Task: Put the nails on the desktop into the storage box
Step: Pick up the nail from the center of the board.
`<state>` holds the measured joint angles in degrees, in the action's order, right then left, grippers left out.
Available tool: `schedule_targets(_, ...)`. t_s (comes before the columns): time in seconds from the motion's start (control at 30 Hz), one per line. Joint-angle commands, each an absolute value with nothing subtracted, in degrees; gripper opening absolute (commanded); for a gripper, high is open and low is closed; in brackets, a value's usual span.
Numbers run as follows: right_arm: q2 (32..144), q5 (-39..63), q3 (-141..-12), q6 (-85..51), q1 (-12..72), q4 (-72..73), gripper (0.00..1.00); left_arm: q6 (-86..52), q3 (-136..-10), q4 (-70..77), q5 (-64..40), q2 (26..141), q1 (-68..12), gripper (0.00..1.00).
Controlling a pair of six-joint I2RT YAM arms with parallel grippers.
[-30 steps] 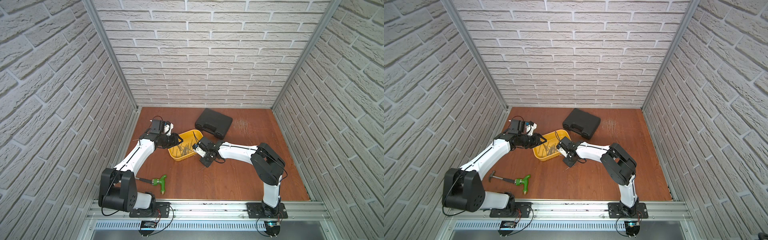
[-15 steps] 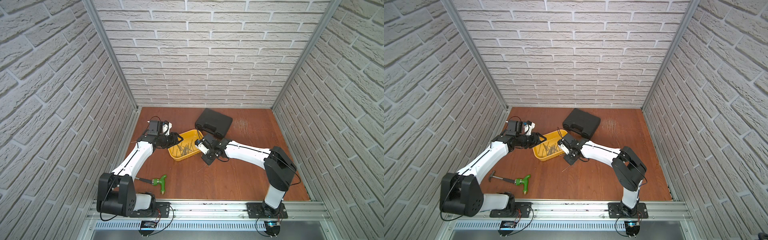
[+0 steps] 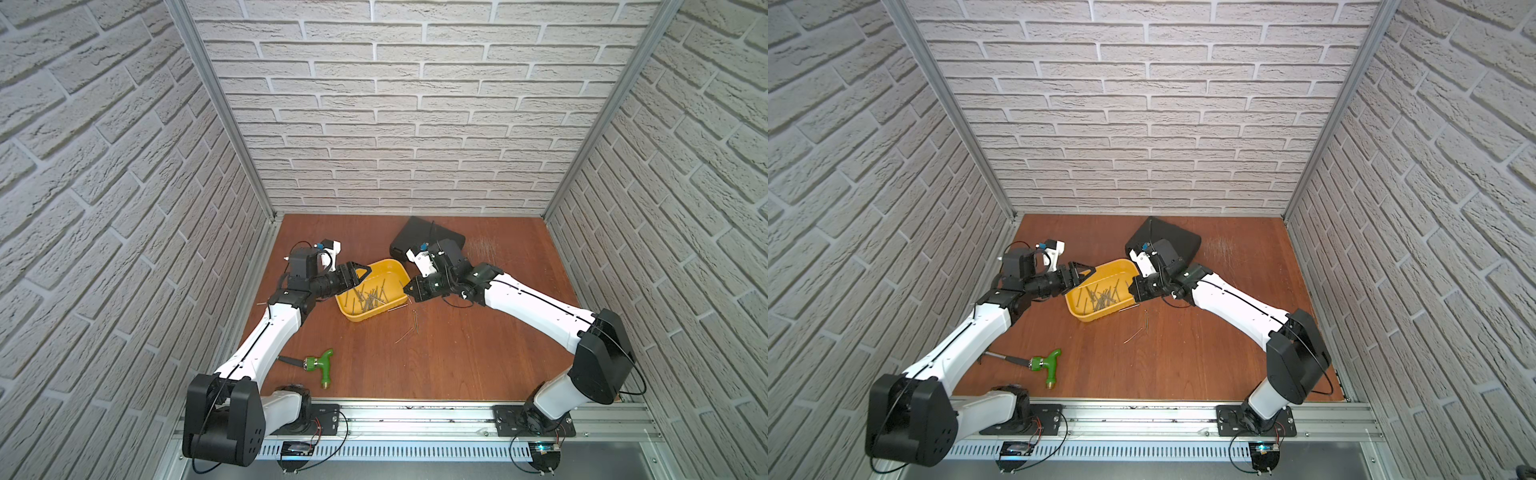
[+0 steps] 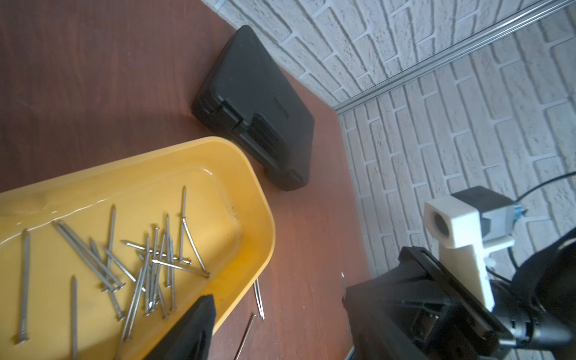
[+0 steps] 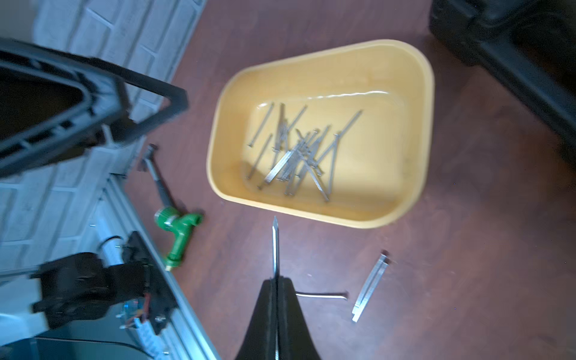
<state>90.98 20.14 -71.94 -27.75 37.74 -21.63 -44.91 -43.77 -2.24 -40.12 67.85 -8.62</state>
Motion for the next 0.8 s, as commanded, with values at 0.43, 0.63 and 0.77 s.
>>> schedule_targets(0.43,93.0,28.4,-71.9,-38.9,38.9,-7.9,0.02,-52.7,-44.6,10.4,-42.3,71.8,-15.5,0.59)
schedule_targets(0.63,93.7,29.0,-72.6,-38.9,39.0,-7.7,0.02,-53.3,-45.6,10.8,-41.6,72.8,-17.0,0.55)
schedule_targets(0.77,94.0,29.1,-72.7,-38.8,39.0,-7.6,0.02,-53.8,-46.0,11.3,-41.6,73.3,-17.5,0.5)
